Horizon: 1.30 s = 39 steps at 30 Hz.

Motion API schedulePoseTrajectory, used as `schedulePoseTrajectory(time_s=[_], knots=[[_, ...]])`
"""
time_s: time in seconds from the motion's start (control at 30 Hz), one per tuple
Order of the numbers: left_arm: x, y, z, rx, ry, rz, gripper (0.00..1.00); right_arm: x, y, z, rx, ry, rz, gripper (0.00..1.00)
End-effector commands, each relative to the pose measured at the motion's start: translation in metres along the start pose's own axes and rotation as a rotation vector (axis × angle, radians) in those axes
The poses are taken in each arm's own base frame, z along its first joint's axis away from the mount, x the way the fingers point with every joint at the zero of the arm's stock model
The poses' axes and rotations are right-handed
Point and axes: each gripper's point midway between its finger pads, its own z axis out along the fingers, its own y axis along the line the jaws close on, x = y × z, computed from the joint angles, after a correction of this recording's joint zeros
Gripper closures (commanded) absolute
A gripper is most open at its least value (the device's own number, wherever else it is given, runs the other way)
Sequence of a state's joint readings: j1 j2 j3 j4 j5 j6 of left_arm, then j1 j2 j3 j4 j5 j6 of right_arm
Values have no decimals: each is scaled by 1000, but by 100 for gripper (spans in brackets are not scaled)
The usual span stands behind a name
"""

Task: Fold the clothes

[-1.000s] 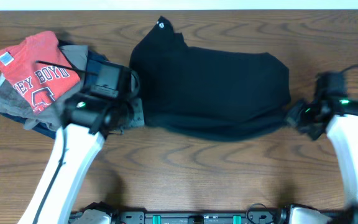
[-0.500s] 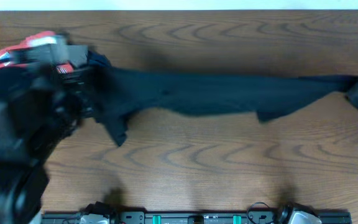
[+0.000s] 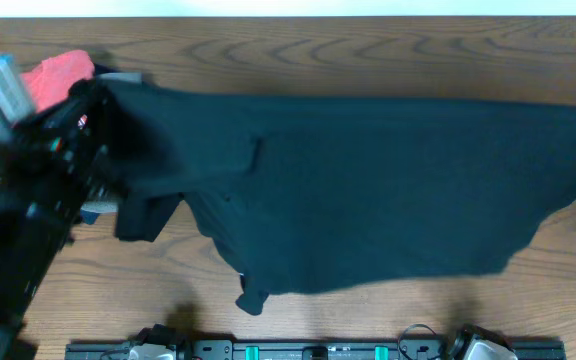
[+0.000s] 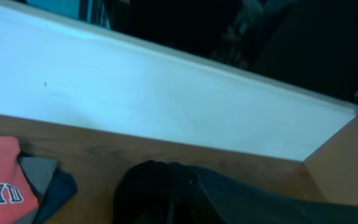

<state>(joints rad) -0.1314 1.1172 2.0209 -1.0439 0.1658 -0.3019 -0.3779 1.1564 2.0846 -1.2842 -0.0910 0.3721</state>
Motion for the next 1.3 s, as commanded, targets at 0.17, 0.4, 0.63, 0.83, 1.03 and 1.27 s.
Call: schedulePoseTrajectory(time_s=[0.17,0.4,0.63,0.83,1.03,1.27], knots=[[32,29,146,-50,219,73,94,29,-23,140,65,269,-18,99],[25,56,267,-53,117,71,94,20,-24,257,31,210,32,99],[-49,52,256,63,-113,-68,94,-27,-15,255,-8,38,17,99],[-11,41,227,147,105,-95,93,1,-55,236,202,155,-52,99],[135,73,187,-54,695,-237,94,81,-138,206,627,469,-111,99],[276,90,140,-163,1239,-291,94,165,-212,179,939,725,-104,99]])
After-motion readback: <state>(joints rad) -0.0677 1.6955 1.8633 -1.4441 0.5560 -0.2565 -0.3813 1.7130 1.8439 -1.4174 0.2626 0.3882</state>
